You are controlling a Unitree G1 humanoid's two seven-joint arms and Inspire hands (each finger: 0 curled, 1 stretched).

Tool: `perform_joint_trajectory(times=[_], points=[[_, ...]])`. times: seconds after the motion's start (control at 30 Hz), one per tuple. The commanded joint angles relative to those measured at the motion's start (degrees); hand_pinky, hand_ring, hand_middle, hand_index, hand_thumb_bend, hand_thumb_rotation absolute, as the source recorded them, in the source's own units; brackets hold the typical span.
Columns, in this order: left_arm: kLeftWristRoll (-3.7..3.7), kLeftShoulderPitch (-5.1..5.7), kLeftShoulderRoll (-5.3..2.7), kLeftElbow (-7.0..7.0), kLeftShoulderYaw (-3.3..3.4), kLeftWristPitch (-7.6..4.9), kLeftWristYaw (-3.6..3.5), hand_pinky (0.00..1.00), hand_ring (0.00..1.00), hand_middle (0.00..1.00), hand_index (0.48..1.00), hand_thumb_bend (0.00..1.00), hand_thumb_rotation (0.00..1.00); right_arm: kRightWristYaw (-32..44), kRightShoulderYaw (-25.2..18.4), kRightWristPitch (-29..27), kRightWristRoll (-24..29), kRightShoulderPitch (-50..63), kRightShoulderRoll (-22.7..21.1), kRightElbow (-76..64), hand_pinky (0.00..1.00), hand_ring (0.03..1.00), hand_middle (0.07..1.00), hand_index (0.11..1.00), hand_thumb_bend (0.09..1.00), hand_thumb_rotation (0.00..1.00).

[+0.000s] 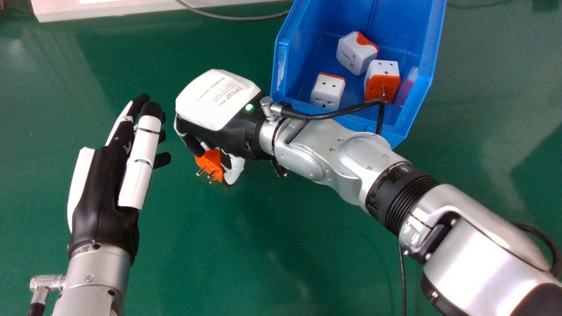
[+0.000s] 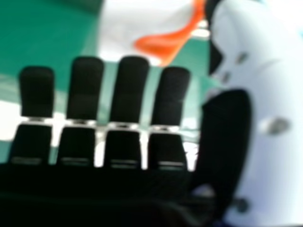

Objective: Pick all objects and put in blue box

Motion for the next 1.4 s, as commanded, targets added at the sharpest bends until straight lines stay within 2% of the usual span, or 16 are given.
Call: perform_joint_trajectory(times=[0.0, 0.03, 0.07, 0.13, 0.2, 0.3, 0.33, 0.37, 0.4, 0.47, 0.5, 0.53, 0.67, 1.03, 1.23, 1.37], points=[[1.39, 1.15, -0.83, -1.84, -0.63, -1.86, 1.14, 0.81, 0.89, 0.89, 0.932, 0.45, 0.95, 2.07, -0.52, -0.92, 1.05, -2.86, 0.09, -1.68, 0.54, 0.677, 0.717, 0.494, 0.492, 0.08], [1.77, 1.46, -1.24, -1.90, -0.94, -2.10, 1.60, 0.81, 0.89, 0.89, 0.932, 0.45, 0.95, 2.91, -0.43, -1.27, 1.04, -3.15, 0.06, -1.67, 0.54, 0.677, 0.717, 0.494, 0.492, 0.08], [2.05, 1.69, -1.53, -1.96, -1.21, -2.26, 1.92, 0.81, 0.89, 0.90, 0.933, 0.45, 0.95, 3.46, -0.41, -1.53, 1.04, -3.29, 0.00, -1.73, 0.58, 0.725, 0.765, 0.494, 0.490, 0.09], [2.54, 2.10, -1.98, -2.01, -1.68, -2.64, 2.47, 0.82, 0.90, 0.90, 0.935, 0.45, 0.95, 4.26, -0.47, -1.88, 1.06, -3.42, -0.15, -1.91, 0.62, 0.766, 0.806, 0.495, 0.488, 0.10], [3.30, 2.65, -2.89, -2.59, -2.40, -2.63, 3.55, 0.83, 0.90, 0.90, 0.937, 0.46, 0.95, 5.80, -0.57, -2.07, 1.33, -3.58, -0.15, -1.99, 0.67, 0.827, 0.865, 0.495, 0.486, 0.11], [4.12, 2.90, -3.83, -2.85, -3.11, -2.62, 4.53, 0.83, 0.90, 0.90, 0.937, 0.46, 0.95, 6.97, -0.61, -2.31, 1.42, -3.61, -0.14, -1.92, 0.67, 0.827, 0.865, 0.495, 0.486, 0.11], [4.33, 2.89, -4.02, -2.78, -3.24, -2.67, 4.69, 0.83, 0.91, 0.91, 0.938, 0.46, 0.96, 7.08, -0.60, -2.38, 1.34, -3.61, -0.13, -1.84, 0.70, 0.855, 0.891, 0.582, 0.460, 0.09], [4.52, 2.91, -4.27, -2.68, -3.40, -2.75, 4.90, 0.83, 0.91, 0.91, 0.938, 0.46, 0.96, 7.24, -0.53, -2.43, 1.21, -3.59, -0.13, -1.80, 0.70, 0.855, 0.891, 0.582, 0.460, 0.09], [4.71, 2.90, -4.60, -2.72, -3.64, -2.70, 5.16, 0.84, 0.91, 0.91, 0.943, 0.45, 0.97, 7.63, -0.54, -2.37, 1.20, -3.58, -0.12, -1.89, 0.76, 0.900, 0.931, 0.718, 0.437, 0.06], [4.93, 2.88, -5.10, -2.60, -3.98, -2.75, 5.51, 0.85, 0.92, 0.92, 0.948, 0.45, 0.98, 8.29, -0.67, -2.29, 1.30, -3.52, -0.24, -2.39, 0.81, 0.943, 0.965, 0.843, 0.418, 0.03], [5.03, 2.87, -5.27, -2.50, -4.09, -2.83, 5.57, 0.85, 0.92, 0.92, 0.949, 0.45, 0.98, 8.51, -0.76, -2.25, 1.37, -3.49, -0.29, -2.64, 0.82, 0.952, 0.972, 0.871, 0.414, 0.03], [5.04, 2.82, -5.32, -2.36, -4.05, -2.90, 5.54, 0.86, 0.92, 0.92, 0.951, 0.45, 0.99, 8.57, -0.80, -2.18, 1.37, -3.46, -0.25, -2.71, 0.84, 0.965, 0.982, 0.914, 0.408, 0.02], [4.85, 2.55, -5.19, -2.00, -3.71, -2.99, 5.16, 0.86, 0.93, 0.93, 0.956, 0.45, 0.99, 8.48, -0.88, -1.82, 1.29, -3.17, -0.09, -2.83, 0.86, 0.983, 0.993, 0.962, 0.391, 0.01], [3.85, 1.03, -4.38, -0.72, -1.77, -2.70, 3.49, 0.86, 0.93, 0.92, 0.962, 0.46, 0.99, 8.45, -1.29, -1.63, 1.42, -2.89, -0.74, -3.99, 0.88, 0.997, 1.000, 0.996, 0.361, 0.00], [3.14, -0.01, -3.59, 0.49, -0.35, -2.80, 2.24, 0.86, 0.93, 0.92, 0.963, 0.46, 0.98, 9.98, -1.45, -0.59, 1.28, -2.96, -1.22, -6.30, 0.88, 0.997, 1.000, 0.995, 0.338, 0.00], [2.50, -0.71, -2.75, 1.37, 0.81, -2.88, 1.16, 0.86, 0.93, 0.92, 0.963, 0.45, 0.98, 12.15, -1.59, 0.32, 1.20, -3.17, -1.83, -8.77, 0.88, 0.994, 1.000, 0.990, 0.329, 0.00]])
